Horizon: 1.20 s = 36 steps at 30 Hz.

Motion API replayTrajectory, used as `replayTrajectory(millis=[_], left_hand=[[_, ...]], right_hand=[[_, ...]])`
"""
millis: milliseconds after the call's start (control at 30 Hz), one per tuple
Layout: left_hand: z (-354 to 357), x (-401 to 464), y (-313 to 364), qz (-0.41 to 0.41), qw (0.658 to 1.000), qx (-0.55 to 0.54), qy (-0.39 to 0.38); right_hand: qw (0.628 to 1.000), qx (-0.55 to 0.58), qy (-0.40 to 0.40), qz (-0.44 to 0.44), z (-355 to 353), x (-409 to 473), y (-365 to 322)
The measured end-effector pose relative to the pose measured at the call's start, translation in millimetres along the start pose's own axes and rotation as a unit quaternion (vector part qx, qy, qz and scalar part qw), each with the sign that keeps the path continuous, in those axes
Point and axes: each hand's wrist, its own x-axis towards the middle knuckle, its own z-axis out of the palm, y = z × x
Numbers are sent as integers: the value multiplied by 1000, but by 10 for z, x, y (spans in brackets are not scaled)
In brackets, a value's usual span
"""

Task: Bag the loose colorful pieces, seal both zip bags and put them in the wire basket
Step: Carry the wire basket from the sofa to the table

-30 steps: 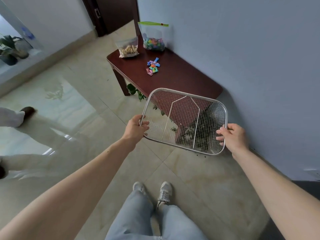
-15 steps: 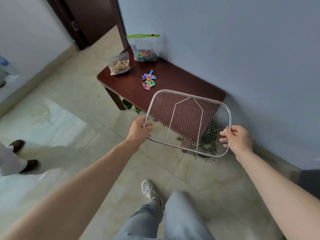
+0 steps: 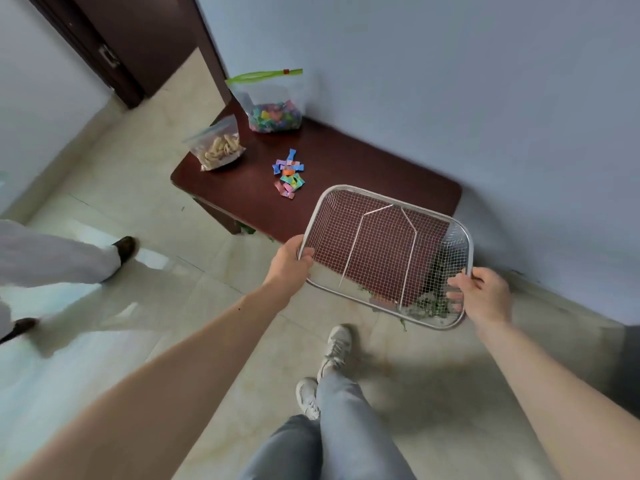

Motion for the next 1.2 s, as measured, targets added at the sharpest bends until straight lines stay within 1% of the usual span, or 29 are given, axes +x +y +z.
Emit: replayTrajectory(millis=[200, 367, 467, 567, 667, 767, 967, 1067, 1200], left_hand=[[239, 550, 166, 12, 999, 28, -8], [472, 1005, 160, -19, 998, 40, 39], [592, 1247, 199, -30, 997, 42, 53], [659, 1466, 217, -46, 998, 25, 37], [735, 1698, 228, -49, 998, 37, 28], [792, 1896, 270, -36, 997, 73, 18], [887, 2181, 329, -10, 992, 128, -7], [911, 2260, 362, -12, 992, 127, -9], [955, 2318, 354, 13, 991, 127, -29]], right_hand=[[995, 59, 44, 74, 209, 356, 13], [989, 54, 79, 112, 448, 593, 68], [984, 56, 95, 137, 630, 766, 177], [980, 68, 110, 150, 830, 841, 193], [976, 70, 129, 160, 1045, 960, 297], [969, 90, 155, 172, 1195, 1067, 377], [956, 132, 173, 198, 1395, 1158, 310], [953, 133, 181, 205, 1457, 1181, 302], [947, 145, 187, 217, 1488, 1215, 269]])
